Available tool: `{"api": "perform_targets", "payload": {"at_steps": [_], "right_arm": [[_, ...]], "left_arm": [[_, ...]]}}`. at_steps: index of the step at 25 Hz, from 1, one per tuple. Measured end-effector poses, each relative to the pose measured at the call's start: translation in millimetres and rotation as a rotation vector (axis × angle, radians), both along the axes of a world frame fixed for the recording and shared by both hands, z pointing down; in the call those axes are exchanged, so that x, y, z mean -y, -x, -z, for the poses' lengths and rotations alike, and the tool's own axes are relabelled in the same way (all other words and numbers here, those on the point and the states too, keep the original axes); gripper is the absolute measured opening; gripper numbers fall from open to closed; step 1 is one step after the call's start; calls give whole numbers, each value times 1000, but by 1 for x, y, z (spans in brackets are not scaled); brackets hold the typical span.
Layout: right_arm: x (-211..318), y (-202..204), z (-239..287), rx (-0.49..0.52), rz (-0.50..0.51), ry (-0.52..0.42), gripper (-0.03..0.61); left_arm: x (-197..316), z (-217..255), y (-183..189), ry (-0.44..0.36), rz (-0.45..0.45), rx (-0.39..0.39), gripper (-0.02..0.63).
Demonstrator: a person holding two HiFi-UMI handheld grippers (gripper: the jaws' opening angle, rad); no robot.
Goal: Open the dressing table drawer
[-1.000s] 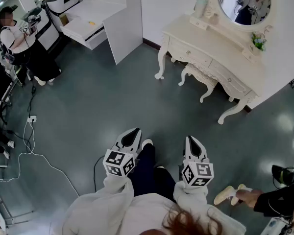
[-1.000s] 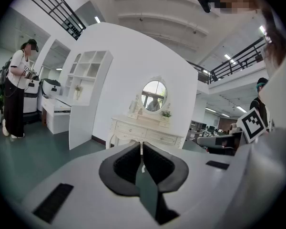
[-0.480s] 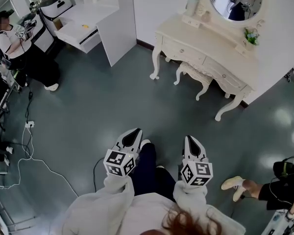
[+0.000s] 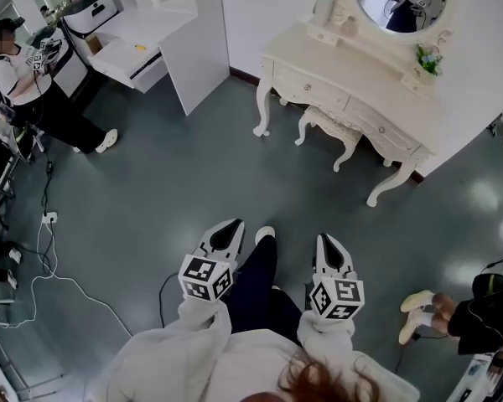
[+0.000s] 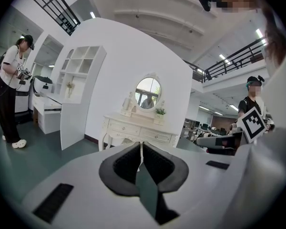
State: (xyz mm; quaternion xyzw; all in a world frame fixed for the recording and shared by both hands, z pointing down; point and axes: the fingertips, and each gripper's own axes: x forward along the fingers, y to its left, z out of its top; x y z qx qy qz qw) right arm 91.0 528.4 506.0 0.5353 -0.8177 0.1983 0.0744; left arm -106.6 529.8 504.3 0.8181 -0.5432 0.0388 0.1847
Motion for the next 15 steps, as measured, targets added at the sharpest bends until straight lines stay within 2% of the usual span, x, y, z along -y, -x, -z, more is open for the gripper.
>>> {"api": "perform_targets", "payload": {"at_steps": [7,15], "right_arm": [[53,-2,1,-6,27,2,38],[142,10,13,-1,103,-15,38]], "left_arm": [[50,1,-4,-2,17,1,29],[125,12,8,-23,94,4,29]]}}
